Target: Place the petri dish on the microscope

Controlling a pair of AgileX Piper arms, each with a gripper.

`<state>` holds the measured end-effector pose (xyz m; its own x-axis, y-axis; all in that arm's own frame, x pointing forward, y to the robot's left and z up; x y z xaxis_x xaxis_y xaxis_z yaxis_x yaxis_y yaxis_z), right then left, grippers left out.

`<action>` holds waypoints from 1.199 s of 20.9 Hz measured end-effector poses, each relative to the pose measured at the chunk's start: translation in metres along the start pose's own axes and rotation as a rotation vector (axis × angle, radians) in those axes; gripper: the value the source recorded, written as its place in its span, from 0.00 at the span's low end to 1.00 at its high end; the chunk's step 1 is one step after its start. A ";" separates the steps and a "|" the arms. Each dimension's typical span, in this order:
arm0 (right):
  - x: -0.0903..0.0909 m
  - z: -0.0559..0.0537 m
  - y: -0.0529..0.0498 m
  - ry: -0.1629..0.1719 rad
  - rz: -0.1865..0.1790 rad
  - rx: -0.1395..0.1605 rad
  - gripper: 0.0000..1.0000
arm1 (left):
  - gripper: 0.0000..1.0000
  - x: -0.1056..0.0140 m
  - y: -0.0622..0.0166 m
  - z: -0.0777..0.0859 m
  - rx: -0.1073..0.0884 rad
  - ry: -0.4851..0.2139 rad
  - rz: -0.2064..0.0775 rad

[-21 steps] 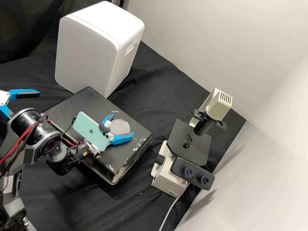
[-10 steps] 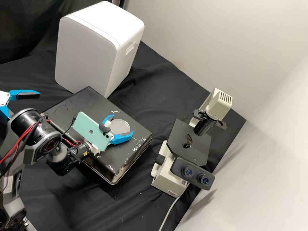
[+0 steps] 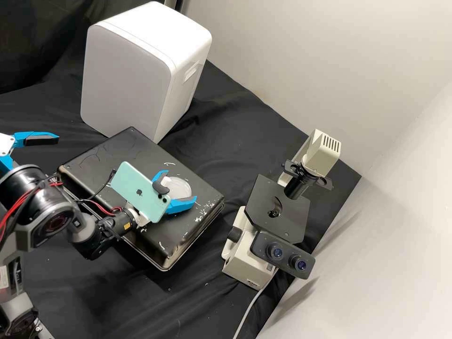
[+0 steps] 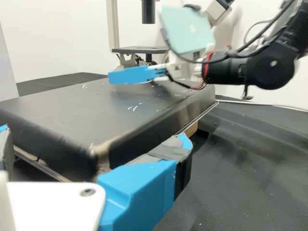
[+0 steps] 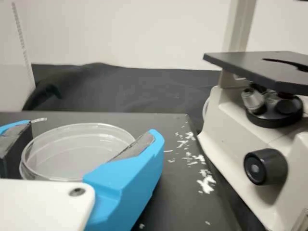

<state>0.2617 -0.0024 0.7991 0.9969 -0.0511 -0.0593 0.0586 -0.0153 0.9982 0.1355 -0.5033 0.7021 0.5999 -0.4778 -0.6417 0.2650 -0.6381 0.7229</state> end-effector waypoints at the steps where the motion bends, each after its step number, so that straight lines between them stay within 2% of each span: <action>1: -0.005 -0.001 0.004 0.007 0.010 0.015 0.00 | 1.00 0.000 0.0000 0.000 0.000 0.000 0.000; 8: -0.032 -0.002 0.038 0.070 0.112 0.082 0.00 | 1.00 0.001 -0.0019 -0.001 -0.004 0.002 -0.011; 11: -0.040 -0.003 0.048 0.103 0.156 0.097 0.00 | 1.00 0.001 -0.0019 -0.001 -0.004 0.002 -0.011; 13: -0.044 -0.004 0.053 0.120 0.172 0.108 0.00 | 1.00 0.001 -0.0019 -0.001 -0.004 0.002 -0.011; 16: -0.048 -0.003 0.059 0.125 0.189 0.110 0.00 | 1.00 0.001 -0.0019 -0.001 -0.004 0.002 -0.011; 20: -0.047 -0.002 0.057 0.124 0.184 0.114 0.00 | 1.00 0.001 -0.0019 -0.001 -0.004 0.002 -0.011; 23: -0.035 0.001 0.055 0.107 0.175 0.104 0.00 | 1.00 0.001 -0.0019 -0.001 -0.004 0.002 -0.011; 25: -0.027 0.001 0.057 0.103 0.189 0.085 0.00 | 1.00 0.001 -0.0019 -0.001 -0.004 0.002 -0.011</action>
<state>0.2385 -0.0026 0.8578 0.9901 0.0411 0.1344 -0.1298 -0.0998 0.9865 0.1359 -0.5020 0.7004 0.5987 -0.4696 -0.6489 0.2745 -0.6408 0.7170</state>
